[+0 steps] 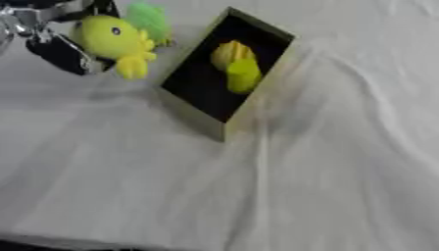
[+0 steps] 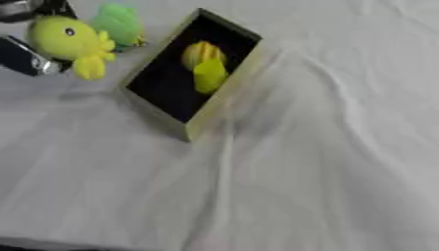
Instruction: Pick up objects on the table and place them in the box.
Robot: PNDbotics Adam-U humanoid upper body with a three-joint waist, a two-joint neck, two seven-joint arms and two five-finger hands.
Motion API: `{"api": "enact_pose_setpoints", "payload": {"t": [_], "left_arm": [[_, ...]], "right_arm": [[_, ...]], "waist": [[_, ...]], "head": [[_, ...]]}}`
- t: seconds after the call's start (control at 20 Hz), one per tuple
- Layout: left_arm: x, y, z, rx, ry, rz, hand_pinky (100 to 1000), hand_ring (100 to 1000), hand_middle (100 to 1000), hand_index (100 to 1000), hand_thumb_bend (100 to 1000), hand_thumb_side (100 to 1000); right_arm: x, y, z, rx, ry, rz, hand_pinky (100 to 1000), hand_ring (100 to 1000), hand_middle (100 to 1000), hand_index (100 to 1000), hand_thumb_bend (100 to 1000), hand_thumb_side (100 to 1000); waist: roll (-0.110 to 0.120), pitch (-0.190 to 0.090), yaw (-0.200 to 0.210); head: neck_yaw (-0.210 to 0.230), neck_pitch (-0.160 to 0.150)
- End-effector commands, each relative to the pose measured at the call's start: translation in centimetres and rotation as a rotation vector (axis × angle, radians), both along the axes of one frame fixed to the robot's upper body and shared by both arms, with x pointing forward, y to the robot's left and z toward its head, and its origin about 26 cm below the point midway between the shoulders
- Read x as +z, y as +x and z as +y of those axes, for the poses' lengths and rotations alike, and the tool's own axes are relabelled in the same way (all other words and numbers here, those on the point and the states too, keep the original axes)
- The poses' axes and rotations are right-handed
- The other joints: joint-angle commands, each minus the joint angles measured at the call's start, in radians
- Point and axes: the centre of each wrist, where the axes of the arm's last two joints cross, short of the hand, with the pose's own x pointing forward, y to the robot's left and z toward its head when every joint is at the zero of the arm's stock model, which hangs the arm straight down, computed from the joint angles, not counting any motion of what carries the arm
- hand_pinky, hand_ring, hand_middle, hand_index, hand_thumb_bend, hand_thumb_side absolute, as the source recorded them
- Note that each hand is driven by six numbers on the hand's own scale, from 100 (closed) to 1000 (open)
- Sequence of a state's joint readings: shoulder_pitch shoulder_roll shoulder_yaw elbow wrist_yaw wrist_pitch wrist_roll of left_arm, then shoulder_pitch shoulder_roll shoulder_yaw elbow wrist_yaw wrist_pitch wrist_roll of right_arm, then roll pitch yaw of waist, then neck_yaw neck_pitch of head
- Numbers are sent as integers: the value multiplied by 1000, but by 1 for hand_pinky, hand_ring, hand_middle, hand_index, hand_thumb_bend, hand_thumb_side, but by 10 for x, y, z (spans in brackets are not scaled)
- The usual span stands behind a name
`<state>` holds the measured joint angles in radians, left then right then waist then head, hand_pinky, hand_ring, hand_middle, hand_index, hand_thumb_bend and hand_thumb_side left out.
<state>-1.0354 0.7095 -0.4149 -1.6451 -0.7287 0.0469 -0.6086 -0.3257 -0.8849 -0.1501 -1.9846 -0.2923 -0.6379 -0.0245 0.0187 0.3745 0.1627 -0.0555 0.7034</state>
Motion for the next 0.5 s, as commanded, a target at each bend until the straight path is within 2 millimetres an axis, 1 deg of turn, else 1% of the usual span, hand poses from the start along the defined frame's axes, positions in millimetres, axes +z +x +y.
{"api": "enact_pose_setpoints", "payload": {"t": [0.05,0.15,0.25,0.5], "left_arm": [[17,-8,-25,-65,-18,-48,666,597,542,698,299,215],[17,-6,-44,-105,-23,-52,663,597,542,699,299,226],[15,0,-58,-121,-27,-53,662,598,543,702,302,233],[3,22,-77,-104,-69,-49,662,597,544,706,311,249]], "right_arm": [[12,-5,1,0,-34,-30,909,936,599,793,100,417],[13,-4,2,6,-33,-28,910,937,600,793,100,419],[13,-4,3,13,-37,-29,909,936,600,793,100,416],[14,-3,4,23,-39,-25,910,938,599,793,100,418]], "waist": [[-1,-27,0],[-2,-30,-2],[-4,-31,-5],[-4,-32,-11]], "head": [[-1,0],[0,0],[2,1],[6,2]]}}
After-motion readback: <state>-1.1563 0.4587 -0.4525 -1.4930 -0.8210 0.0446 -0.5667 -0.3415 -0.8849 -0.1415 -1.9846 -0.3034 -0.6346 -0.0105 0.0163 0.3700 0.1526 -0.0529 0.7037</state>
